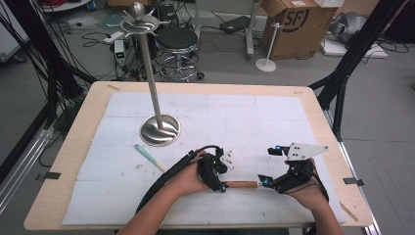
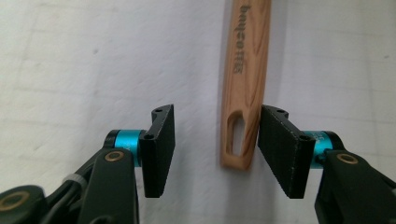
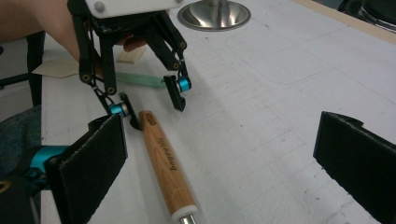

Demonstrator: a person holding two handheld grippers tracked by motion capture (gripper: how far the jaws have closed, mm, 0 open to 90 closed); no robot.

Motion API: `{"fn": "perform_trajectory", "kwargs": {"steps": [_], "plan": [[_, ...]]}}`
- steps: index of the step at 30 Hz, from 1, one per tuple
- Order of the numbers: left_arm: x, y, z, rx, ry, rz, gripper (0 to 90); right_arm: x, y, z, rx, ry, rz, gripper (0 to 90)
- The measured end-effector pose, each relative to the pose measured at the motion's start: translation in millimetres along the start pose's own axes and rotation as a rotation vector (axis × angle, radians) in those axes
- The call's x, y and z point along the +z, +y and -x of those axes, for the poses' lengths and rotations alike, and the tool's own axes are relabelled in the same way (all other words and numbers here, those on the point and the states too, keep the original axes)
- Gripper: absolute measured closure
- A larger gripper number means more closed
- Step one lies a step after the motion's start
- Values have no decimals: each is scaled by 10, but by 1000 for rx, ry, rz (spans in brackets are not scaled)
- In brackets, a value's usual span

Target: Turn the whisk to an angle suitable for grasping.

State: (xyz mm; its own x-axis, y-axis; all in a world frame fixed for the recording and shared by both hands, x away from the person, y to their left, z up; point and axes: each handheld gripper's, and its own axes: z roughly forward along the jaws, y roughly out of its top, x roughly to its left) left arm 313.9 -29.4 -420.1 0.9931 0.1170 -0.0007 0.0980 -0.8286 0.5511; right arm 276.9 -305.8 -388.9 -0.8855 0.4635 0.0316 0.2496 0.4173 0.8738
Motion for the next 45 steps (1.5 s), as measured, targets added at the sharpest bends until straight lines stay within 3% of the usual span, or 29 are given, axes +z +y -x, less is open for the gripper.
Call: {"fn": "perform_trajectory", "kwargs": {"steps": [9,16,19,26,30,38,45], "plan": [[-15,-60,-148,-72,59,15,427,7,0,4,-3,0,-3,22],[-25,-59,-188,-85,100,26,407,1,1,6,-4,-2,-2,22],[-75,-79,-220,-111,100,47,407,-2,4,-2,-3,-4,-4,22],[-294,-150,-225,-170,79,131,367,3,17,-10,-8,-1,-4,22],[-440,-236,-192,-174,98,163,355,12,21,-12,-9,-1,-4,22],[-775,-481,-138,-190,106,339,312,27,28,-2,-14,1,-12,22],[-917,-592,-163,-217,98,401,294,35,50,-8,-14,-4,-14,22]]}}
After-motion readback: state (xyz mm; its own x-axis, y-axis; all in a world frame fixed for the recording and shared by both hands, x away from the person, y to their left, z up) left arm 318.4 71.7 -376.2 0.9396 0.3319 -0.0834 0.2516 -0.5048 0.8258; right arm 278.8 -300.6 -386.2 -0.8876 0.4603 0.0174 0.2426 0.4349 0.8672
